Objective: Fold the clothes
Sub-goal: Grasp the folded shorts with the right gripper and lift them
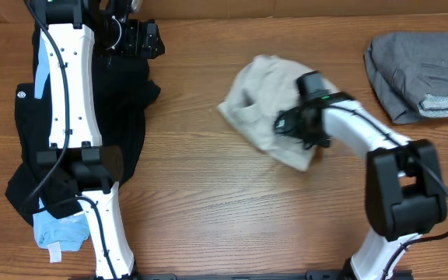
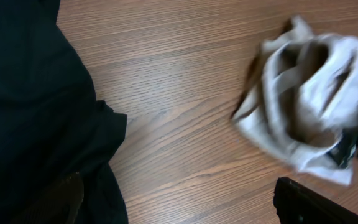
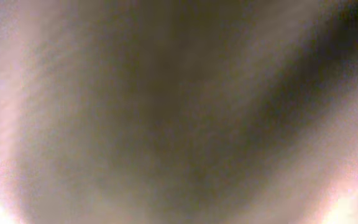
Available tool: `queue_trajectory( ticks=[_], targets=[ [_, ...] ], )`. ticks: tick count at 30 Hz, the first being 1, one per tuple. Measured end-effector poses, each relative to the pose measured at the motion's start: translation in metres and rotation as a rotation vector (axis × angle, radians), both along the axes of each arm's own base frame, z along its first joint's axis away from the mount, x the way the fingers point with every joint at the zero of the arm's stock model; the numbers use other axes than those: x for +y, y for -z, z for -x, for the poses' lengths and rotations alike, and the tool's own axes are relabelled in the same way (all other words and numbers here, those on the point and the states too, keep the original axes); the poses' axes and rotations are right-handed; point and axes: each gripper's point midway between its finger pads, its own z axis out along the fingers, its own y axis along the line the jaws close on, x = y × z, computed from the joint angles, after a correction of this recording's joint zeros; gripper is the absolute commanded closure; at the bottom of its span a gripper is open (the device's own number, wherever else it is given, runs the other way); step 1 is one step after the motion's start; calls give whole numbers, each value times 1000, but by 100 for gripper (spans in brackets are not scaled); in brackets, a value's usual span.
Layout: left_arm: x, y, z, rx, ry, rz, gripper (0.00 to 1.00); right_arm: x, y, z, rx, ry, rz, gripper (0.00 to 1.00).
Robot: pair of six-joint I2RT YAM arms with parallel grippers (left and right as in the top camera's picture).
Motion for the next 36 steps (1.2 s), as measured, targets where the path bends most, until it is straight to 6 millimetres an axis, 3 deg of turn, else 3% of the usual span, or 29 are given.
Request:
queue_trajectory(
  ticks=[5,10,13,16,20,24,27,36],
  targets=[
    [0,0,0,-2,0,0,0,-49,-5,8,109,89,51,0],
    [0,0,-1,-3,0,0,0,-64,-39,2,157,98,115,0],
    [0,0,-1,-3,0,0,0,-53,-85,-27,64,74,123,0],
    [0,0,-1,-3,0,0,0,-26,-126,-52,-57,25,102,0],
    [0,0,-1,-4,0,-1,0,19,-149,-59,-146,-67,72,0],
    [1,0,-1,-4,-1,-3,0,58,-141,-54,-143,-155,72,0],
    [1,0,-1,-3,-1,-3,0,76,-118,-53,-111,-197,100,0],
    [1,0,1,3,-1,-3,0,80,-39,-75,-63,-150,195,0]
  ],
)
